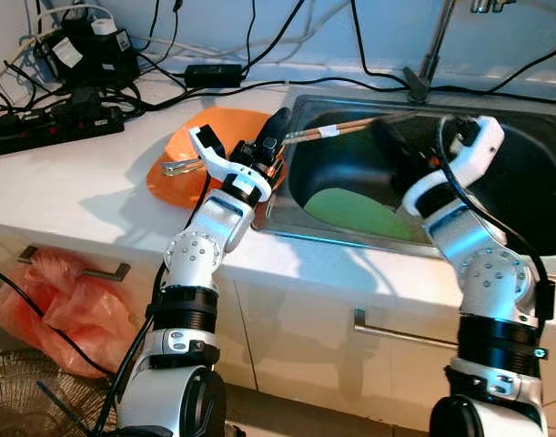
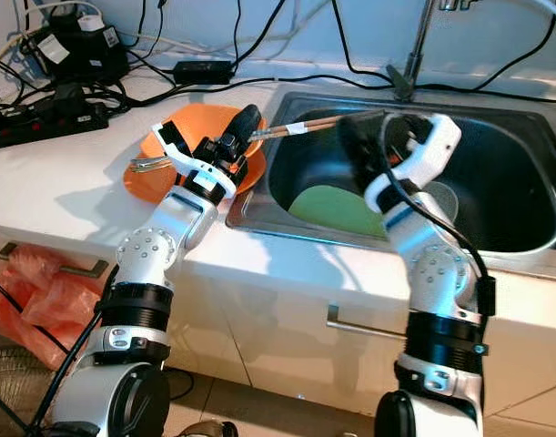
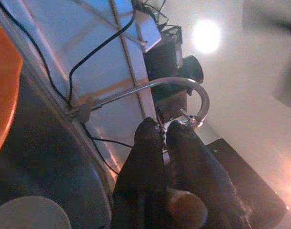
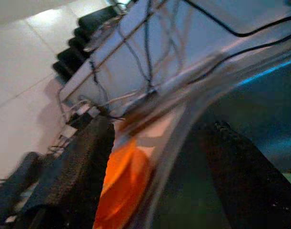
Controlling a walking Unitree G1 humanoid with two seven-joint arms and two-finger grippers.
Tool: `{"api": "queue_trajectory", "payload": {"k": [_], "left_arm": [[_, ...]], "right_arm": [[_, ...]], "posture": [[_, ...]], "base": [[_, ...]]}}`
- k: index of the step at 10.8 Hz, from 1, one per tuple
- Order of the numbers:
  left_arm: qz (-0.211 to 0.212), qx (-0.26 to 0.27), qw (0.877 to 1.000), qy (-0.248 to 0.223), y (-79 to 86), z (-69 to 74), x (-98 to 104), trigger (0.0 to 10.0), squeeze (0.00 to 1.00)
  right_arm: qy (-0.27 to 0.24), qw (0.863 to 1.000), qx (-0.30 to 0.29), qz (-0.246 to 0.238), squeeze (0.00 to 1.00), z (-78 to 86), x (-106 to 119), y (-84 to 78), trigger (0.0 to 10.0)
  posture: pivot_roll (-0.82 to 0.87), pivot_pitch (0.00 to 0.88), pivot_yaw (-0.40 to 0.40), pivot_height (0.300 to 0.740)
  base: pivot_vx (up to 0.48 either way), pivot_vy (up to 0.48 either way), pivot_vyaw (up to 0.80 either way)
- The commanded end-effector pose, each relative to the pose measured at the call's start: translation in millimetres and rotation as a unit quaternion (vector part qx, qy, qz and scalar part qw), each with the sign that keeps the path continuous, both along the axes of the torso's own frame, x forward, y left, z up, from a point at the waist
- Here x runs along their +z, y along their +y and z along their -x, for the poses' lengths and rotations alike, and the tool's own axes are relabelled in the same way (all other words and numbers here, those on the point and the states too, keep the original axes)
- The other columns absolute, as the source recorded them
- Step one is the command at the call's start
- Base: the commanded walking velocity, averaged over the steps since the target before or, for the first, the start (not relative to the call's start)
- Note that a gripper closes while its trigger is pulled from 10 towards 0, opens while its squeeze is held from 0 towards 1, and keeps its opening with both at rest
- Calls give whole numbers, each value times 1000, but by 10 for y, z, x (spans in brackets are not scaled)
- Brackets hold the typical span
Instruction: Kitchen organization
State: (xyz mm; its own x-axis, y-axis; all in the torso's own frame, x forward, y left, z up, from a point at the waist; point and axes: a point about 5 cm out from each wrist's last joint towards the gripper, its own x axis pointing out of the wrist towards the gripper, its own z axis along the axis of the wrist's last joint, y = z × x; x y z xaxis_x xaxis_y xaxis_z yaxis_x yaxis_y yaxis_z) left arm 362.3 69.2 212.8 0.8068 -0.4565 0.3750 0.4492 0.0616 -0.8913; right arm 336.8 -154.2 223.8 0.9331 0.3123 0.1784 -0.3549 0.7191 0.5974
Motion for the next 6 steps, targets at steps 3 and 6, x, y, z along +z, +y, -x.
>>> {"api": "queue_trajectory", "payload": {"k": [3,6], "left_arm": [[51,-59,997,29,-407,98,-8,0,0],[59,-89,994,28,-515,165,10,0,0]], "right_arm": [[-9,1000,24,-8,0,-1,39,101,10000],[-7,999,23,-22,0,-77,29,164,10000]], "posture": [[-25,41,75,740],[-22,42,74,740]], "base": [[0,0,0],[0,0,0]]}}
